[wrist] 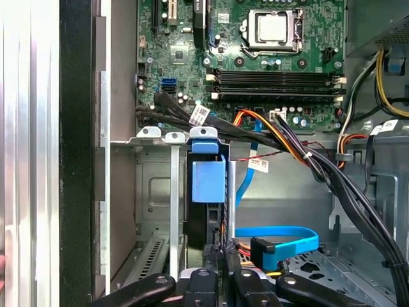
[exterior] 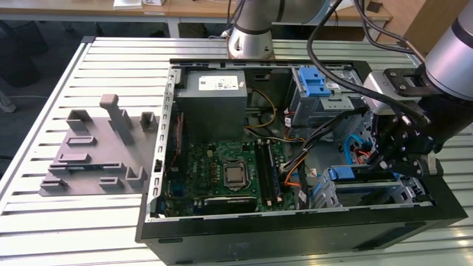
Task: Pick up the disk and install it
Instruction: 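Insert the first disk wire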
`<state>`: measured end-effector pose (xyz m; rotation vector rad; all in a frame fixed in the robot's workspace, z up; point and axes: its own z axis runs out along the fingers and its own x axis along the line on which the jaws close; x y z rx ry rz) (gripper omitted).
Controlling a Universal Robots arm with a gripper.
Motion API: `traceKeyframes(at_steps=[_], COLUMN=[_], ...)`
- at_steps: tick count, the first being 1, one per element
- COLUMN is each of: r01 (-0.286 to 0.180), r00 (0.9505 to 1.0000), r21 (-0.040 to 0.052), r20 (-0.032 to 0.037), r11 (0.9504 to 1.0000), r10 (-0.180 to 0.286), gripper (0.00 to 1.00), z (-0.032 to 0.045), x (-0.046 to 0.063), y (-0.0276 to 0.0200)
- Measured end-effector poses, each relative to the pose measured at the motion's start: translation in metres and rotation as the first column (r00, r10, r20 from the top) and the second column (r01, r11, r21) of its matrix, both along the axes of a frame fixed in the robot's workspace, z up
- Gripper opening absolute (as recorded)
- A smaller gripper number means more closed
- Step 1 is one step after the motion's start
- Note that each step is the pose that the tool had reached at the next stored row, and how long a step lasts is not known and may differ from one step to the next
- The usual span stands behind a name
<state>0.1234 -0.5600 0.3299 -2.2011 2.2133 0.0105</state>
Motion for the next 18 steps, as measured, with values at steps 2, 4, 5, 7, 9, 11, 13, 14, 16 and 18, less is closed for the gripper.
traceKeyframes(at_steps=[2,4,5,7,9,11,13,14,16,18], r01=[0.000,0.000,0.000,0.000,0.000,0.000,0.000,0.000,0.000,0.000], r00=[1.0000,1.0000,1.0000,1.0000,1.0000,1.0000,1.0000,1.0000,1.0000,1.0000], r21=[0.0011,0.0009,0.0010,0.0012,0.0018,0.0017,0.0016,0.0016,0.0015,0.0016], r20=[0.0000,-0.0002,-0.0003,-0.0005,-0.0007,-0.0008,-0.0008,-0.0008,-0.0008,-0.0008], r11=[1.0000,1.0000,1.0000,1.0000,1.0000,1.0000,1.0000,1.0000,1.0000,1.0000], r10=[0.000,0.000,0.000,0.000,0.000,0.000,0.000,0.000,0.000,0.000], gripper=[0.17,0.24,0.24,0.24,0.22,0.16,0.11,0.11,0.11,0.11], z=[0.0001,0.0024,0.0039,0.0064,0.0073,0.0078,0.0081,0.0083,0.0088,0.0098], x=[0.000,0.000,0.000,0.000,0.000,0.000,0.000,0.000,0.000,0.000], y=[0.0000,0.0000,0.0000,0.0000,0.0000,0.0000,0.0000,0.0000,0.0000,0.0000])
